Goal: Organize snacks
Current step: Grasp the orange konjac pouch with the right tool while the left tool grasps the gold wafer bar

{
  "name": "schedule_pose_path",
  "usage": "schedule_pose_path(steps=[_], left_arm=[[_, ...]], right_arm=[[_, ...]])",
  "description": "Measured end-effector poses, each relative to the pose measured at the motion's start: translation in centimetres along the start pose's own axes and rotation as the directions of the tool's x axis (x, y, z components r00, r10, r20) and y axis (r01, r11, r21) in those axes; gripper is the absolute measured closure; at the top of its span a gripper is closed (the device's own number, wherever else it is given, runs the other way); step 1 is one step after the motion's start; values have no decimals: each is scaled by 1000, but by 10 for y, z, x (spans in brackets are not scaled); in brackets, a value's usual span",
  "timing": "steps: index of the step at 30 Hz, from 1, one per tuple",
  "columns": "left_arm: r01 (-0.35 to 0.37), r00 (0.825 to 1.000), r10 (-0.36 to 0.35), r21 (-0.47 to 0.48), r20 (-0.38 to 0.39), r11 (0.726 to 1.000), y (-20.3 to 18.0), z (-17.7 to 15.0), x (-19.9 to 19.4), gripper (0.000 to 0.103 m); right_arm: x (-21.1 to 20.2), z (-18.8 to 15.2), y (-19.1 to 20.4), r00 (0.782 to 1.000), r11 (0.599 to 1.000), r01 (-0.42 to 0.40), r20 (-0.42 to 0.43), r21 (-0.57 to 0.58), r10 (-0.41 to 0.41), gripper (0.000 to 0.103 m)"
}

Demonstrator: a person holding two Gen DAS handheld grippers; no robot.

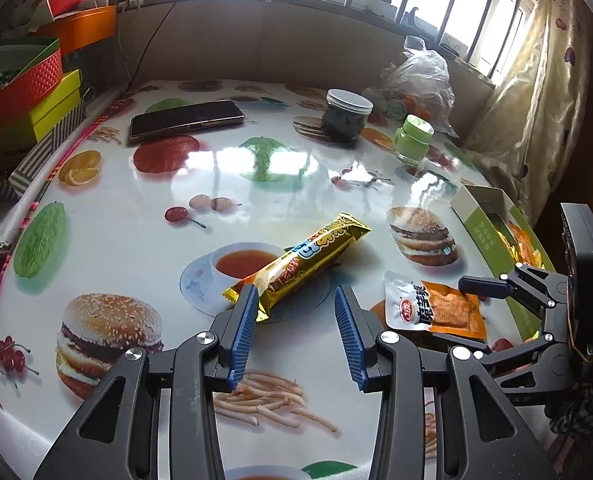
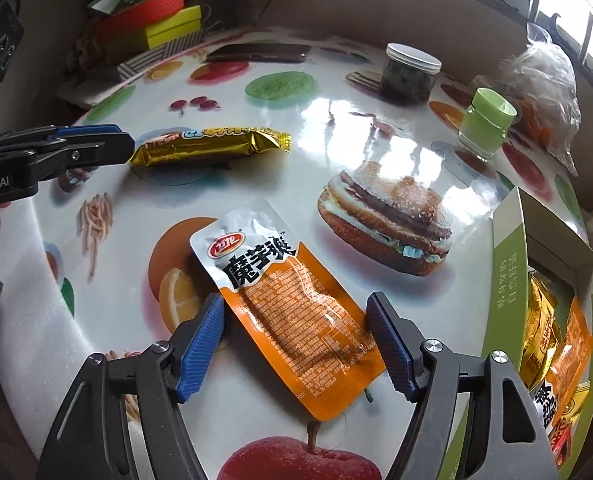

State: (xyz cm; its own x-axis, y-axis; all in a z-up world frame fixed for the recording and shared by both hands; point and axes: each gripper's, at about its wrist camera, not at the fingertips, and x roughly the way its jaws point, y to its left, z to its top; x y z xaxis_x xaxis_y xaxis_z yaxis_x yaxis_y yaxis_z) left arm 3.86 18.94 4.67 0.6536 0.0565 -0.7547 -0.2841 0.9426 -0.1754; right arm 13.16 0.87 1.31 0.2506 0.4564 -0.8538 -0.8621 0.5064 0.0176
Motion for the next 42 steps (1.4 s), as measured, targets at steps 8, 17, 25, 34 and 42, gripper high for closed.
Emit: schedule_pose_path(steps=[8, 17, 25, 34, 42], left_arm=[[-13, 1000, 13, 20, 9, 1000, 9, 20, 10, 62], [-17, 999, 20, 72, -38, 997, 9, 29, 33, 62], [23, 995, -6, 159, -102, 987, -7, 24, 50, 62], [6, 992, 16, 174, -122, 985, -9, 23, 60, 62], [-14, 992, 36, 178, -118, 984, -11, 23, 65, 62]], right_arm=[[0, 1, -1, 1000, 1000, 1, 10, 20, -1, 36], [-5, -3, 0, 1000, 1000, -3, 29, 27, 2, 56], [-7, -5, 1, 999, 999, -8, 51, 48, 5, 62], [-10, -8, 2, 997, 996, 3, 80, 86, -10, 69], [-10, -9, 6, 995, 995, 26, 90, 93, -34, 70]])
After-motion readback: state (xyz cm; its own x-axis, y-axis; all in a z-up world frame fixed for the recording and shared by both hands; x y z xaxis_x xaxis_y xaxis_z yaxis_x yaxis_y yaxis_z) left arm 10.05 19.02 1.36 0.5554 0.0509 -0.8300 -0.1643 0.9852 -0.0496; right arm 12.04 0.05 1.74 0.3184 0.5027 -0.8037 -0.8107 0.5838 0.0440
